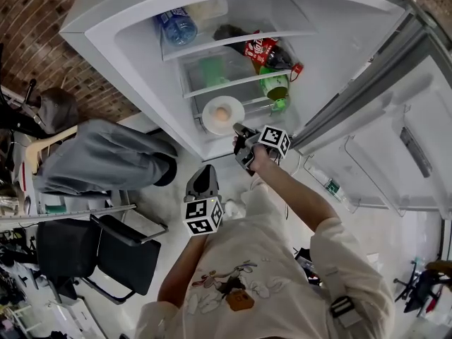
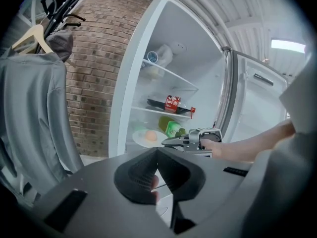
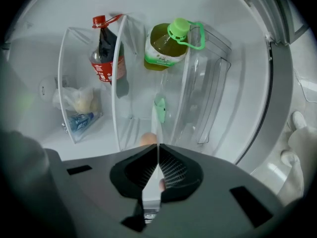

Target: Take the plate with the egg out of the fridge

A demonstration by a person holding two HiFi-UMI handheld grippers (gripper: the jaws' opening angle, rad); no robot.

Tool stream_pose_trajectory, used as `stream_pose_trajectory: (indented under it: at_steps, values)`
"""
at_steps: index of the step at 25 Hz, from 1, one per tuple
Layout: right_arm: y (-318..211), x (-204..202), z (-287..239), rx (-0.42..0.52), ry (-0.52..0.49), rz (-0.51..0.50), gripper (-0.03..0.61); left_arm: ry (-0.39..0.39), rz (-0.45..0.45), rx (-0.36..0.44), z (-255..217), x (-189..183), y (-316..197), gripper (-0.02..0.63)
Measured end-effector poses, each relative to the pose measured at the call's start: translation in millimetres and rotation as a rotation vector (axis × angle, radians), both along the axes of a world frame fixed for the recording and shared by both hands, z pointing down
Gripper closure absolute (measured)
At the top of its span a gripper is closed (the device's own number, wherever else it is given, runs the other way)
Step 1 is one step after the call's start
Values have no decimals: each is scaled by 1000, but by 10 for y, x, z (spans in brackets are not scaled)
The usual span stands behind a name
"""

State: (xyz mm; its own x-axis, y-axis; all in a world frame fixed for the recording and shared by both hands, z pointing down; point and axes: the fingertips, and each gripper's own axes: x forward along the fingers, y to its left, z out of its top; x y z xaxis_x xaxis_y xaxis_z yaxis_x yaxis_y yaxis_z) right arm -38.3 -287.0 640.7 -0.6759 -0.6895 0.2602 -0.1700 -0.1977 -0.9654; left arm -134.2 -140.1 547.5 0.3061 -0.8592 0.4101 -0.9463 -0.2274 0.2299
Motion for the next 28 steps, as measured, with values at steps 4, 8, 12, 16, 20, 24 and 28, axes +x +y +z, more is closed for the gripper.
stream_pose_trajectory:
  at_steps: [4,8,12,16,20,24,28]
  values:
    - [114,40,-163,16,-13,-17,558,22,-5,-3,-17,4,-13,604]
    - [228,96,-316,20,-31,-21,560,40,-10,4,-69,11,-45,604]
    - [326,126,-447,25,-44,-23,560,49,-18,-6,-76,2,-75,604]
    - [423,178,-580,27,-51,-19,560,57,-18,-16,-88,28,-84,604]
    - [509,225,-698,26,-54,-16,560,69,-9,-12,-124,63,-101,604]
    - [577,286,-809,31,-54,-9,558,68,3,2,-181,101,-120,604]
    - [678,350,-909,32,-59,-1,560,86,5,-11,-251,110,-94,604]
